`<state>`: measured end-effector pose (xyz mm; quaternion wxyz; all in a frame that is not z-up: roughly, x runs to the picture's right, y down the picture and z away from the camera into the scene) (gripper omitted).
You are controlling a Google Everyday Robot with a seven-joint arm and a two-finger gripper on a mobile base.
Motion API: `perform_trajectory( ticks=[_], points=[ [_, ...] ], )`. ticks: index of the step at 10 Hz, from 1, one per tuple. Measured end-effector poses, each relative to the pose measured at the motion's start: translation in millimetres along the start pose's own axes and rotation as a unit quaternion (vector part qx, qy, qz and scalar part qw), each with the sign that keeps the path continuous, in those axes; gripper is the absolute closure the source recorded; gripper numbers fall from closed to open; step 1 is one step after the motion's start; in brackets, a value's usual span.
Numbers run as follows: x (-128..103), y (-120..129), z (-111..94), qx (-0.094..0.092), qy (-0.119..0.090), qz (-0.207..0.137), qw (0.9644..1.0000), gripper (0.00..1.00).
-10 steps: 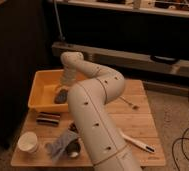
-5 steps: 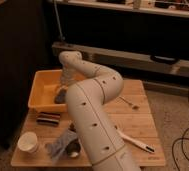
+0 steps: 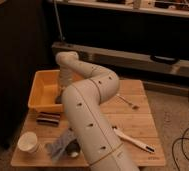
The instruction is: Place sponge in table surface
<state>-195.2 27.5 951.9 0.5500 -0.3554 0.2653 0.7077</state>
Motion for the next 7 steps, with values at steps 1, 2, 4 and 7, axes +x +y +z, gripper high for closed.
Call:
perform_trajectory(
  ticks=[1, 2, 4, 7],
  points=[
    [-0.3, -1.0, 0.6, 0.001, 0.002, 0.001, 1.0, 0.97],
    [-0.5, -2.4, 0.9, 0.001, 0.007, 0.003, 1.0, 1.0],
    [-0.2, -2.5, -2.8, -0.014, 0.021, 0.005, 0.9997, 1.0],
    [3.7, -1.6, -43.6, -0.07, 0.042, 0.004, 0.9966, 1.0]
  ],
)
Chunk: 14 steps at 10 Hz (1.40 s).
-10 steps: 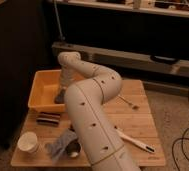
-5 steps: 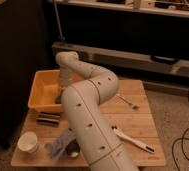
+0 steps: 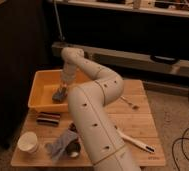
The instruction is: Place sponge in table surface
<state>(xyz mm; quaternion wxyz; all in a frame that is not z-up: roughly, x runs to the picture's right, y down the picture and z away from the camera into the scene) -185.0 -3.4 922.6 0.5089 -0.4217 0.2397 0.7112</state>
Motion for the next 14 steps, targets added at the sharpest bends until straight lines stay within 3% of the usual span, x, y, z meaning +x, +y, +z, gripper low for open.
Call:
perform_trajectory(
  ticks=[3, 5, 7, 9, 14],
  points=[
    [14.9, 8.8, -62.4, -0.081, 0.017, -0.009, 0.9965, 1.0],
    [30.6, 17.2, -96.3, -0.098, 0.025, -0.025, 0.9946, 1.0],
    [43.4, 17.3, -118.6, -0.091, 0.029, -0.041, 0.9946, 1.0],
    [54.9, 6.6, -142.0, -0.073, 0.025, -0.054, 0.9956, 1.0],
    [66.8, -34.9, -171.4, -0.041, 0.015, -0.056, 0.9975, 1.0]
  ],
)
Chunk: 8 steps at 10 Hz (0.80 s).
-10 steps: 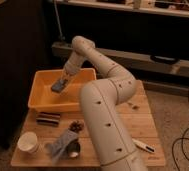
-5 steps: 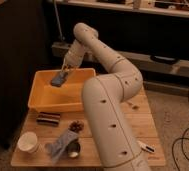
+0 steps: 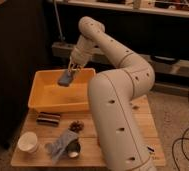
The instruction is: Place sponge in table surface
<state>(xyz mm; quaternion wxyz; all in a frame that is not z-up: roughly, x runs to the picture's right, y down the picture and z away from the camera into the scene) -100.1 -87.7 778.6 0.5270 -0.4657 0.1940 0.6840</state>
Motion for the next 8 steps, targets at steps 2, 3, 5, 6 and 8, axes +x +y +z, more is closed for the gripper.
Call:
perform_trajectory(
  ticks=[2, 3, 5, 6, 8],
  points=[
    [5.4, -20.1, -11.6, 0.014, -0.007, 0.007, 0.9999, 1.0],
    [6.8, -27.1, -15.5, 0.017, -0.012, 0.009, 0.9997, 1.0],
    [11.4, -47.6, -25.1, 0.026, -0.023, 0.014, 0.9993, 1.0],
    [13.3, -55.4, -28.4, 0.03, -0.029, 0.016, 0.999, 1.0],
    [16.3, -68.3, -34.1, 0.035, -0.037, 0.019, 0.9985, 1.0]
  ],
)
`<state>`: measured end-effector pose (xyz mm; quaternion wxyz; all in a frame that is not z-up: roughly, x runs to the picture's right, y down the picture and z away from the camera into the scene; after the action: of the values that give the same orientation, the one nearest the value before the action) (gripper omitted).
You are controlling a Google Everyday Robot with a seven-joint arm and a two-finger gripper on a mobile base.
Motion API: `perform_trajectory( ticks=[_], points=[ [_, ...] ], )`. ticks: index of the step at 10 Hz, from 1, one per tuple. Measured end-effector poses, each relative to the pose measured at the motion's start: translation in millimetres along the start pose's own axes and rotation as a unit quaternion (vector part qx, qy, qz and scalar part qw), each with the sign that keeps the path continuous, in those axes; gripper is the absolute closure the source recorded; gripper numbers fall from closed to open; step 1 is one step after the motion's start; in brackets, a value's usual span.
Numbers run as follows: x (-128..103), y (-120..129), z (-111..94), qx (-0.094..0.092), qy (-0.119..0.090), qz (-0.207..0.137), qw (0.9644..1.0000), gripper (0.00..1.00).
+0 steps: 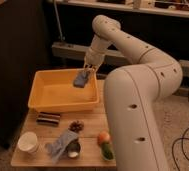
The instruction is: Place sponge in table surface
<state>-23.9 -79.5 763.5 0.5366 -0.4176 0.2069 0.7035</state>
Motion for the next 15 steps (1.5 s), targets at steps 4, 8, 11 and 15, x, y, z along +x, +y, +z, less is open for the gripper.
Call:
perform_trajectory(
  ticks=[4, 8, 11, 15],
  points=[
    [-0.4, 1.5, 0.8, -0.001, 0.0, -0.002, 1.0, 1.0],
    [-2.1, -20.1, 22.9, 0.024, -0.026, -0.1, 0.9943, 1.0],
    [9.0, -58.7, 26.0, 0.022, -0.038, -0.149, 0.9878, 1.0],
    [22.1, -111.6, -0.7, -0.008, -0.056, -0.133, 0.9895, 1.0]
  ],
)
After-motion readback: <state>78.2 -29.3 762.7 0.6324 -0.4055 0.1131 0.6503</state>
